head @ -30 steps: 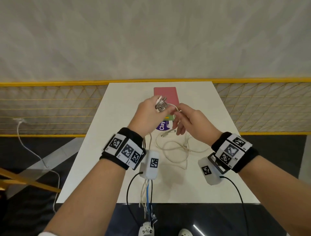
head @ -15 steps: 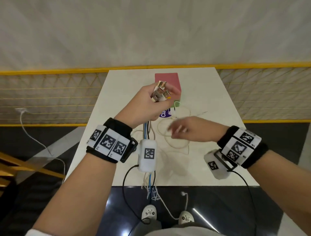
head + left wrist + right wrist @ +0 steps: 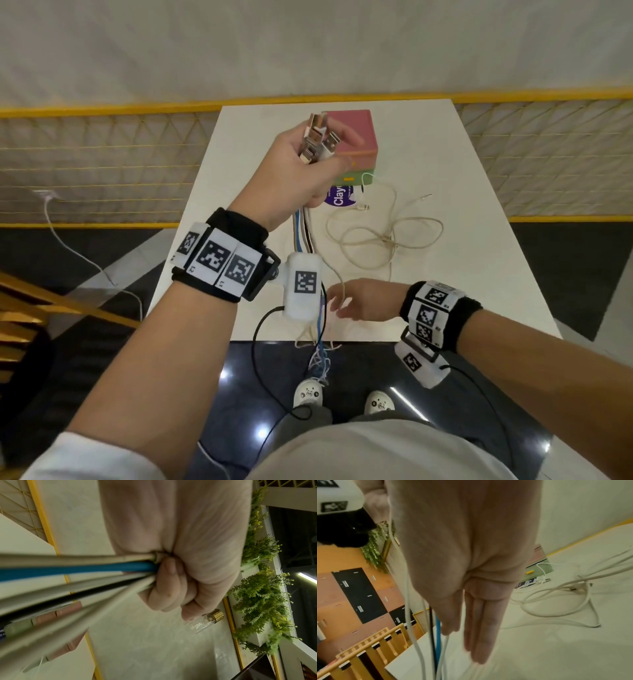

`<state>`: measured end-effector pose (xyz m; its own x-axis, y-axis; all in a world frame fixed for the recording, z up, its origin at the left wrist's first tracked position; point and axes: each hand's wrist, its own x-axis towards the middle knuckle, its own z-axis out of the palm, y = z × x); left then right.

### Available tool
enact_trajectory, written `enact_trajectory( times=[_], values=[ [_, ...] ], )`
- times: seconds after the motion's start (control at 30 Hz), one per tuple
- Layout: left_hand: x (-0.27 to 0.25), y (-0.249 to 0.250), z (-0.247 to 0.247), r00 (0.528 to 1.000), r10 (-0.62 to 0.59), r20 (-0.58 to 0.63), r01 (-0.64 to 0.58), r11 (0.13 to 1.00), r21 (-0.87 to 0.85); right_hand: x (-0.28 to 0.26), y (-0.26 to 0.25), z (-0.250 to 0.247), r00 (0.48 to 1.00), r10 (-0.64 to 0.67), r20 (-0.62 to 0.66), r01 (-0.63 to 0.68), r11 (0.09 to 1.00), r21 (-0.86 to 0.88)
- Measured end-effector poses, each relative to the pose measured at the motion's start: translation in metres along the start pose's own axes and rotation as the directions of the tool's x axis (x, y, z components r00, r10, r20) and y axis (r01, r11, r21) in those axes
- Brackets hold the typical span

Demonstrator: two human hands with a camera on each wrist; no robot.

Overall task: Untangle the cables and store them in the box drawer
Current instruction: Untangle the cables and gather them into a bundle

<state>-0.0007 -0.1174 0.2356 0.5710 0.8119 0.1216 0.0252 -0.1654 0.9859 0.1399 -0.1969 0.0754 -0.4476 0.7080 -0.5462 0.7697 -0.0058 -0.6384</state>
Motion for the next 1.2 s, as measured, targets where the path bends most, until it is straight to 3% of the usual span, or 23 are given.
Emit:
enact_trajectory(
  times=[0.03,0.07,0.13,0.17,0.27,0.33,0.4,0.47,0.53,0.57,0.63,0.67,0.77,0.87,1.03,1.13,1.2],
  values=[
    [0.0,-0.001,0.001,1.0,-0.007,-0.002,0.007,1.0,-0.002,0.001,0.002,0.0,0.999,-0.01,0.046,0.008,0.999,0.04],
    [-0.001,-0.002,0.002,1.0,-0.017,-0.003,0.017,1.0,-0.008,0.0,0.002,0.001,0.985,-0.014,0.17,0.001,0.997,0.08],
    [-0.002,-0.003,0.005,0.999,-0.04,-0.005,0.04,0.999,-0.012,0.0,0.004,0.005,0.923,0.005,0.385,-0.044,0.995,0.093],
    [-0.002,-0.005,0.005,0.999,-0.048,-0.002,0.048,0.999,-0.008,0.0,0.006,0.005,0.918,0.027,0.395,-0.056,0.996,0.062],
    [-0.004,-0.012,0.005,0.998,-0.057,0.01,0.057,0.998,-0.002,0.001,0.02,-0.008,0.988,0.1,0.116,-0.097,0.995,-0.026],
    [-0.005,-0.017,0.007,0.997,-0.08,-0.008,0.08,0.997,-0.007,0.0,0.033,-0.022,0.984,0.132,-0.117,-0.144,0.985,-0.093],
    [-0.004,-0.023,0.009,0.992,-0.115,-0.044,0.114,0.993,-0.018,0.001,0.051,-0.034,0.911,0.179,-0.372,-0.227,0.97,-0.09],
    [-0.004,-0.029,0.012,0.985,-0.156,-0.074,0.154,0.987,-0.032,0.005,0.072,-0.045,0.765,0.256,-0.591,-0.303,0.953,0.021],
    [-0.003,-0.034,0.015,0.979,-0.188,-0.084,0.185,0.982,-0.05,0.01,0.093,-0.056,0.629,0.321,-0.708,-0.338,0.933,0.122],
    [-0.003,-0.037,0.016,0.976,-0.201,-0.087,0.197,0.979,-0.054,0.013,0.101,-0.061,0.586,0.334,-0.738,-0.347,0.927,0.144],
    [-0.002,-0.041,0.017,0.97,-0.224,-0.095,0.22,0.974,-0.056,0.018,0.113,-0.071,0.558,0.323,-0.765,-0.36,0.924,0.128],
    [-0.002,-0.042,0.017,0.967,-0.236,-0.099,0.231,0.971,-0.06,0.022,0.115,-0.076,0.571,0.309,-0.761,-0.368,0.924,0.099],
    [0.001,-0.047,0.018,0.956,-0.27,-0.119,0.264,0.962,-0.065,0.035,0.118,-0.086,0.677,0.281,-0.681,-0.38,0.925,0.004],
    [0.005,-0.05,0.019,0.947,-0.283,-0.149,0.275,0.959,-0.07,0.047,0.116,-0.092,0.763,0.32,-0.561,-0.44,0.893,-0.089],
    [0.006,-0.051,0.017,0.948,-0.278,-0.158,0.27,0.96,-0.068,0.061,0.119,-0.094,0.781,0.403,-0.478,-0.548,0.809,-0.212],
    [0.007,-0.055,0.014,0.943,-0.279,-0.179,0.271,0.96,-0.065,0.061,0.132,-0.089,0.787,0.304,-0.537,-0.506,0.816,-0.279],
    [0.007,-0.056,0.013,0.943,-0.277,-0.185,0.27,0.961,-0.063,0.056,0.137,-0.086,0.783,0.224,-0.58,-0.506,0.772,-0.385]
  ],
)
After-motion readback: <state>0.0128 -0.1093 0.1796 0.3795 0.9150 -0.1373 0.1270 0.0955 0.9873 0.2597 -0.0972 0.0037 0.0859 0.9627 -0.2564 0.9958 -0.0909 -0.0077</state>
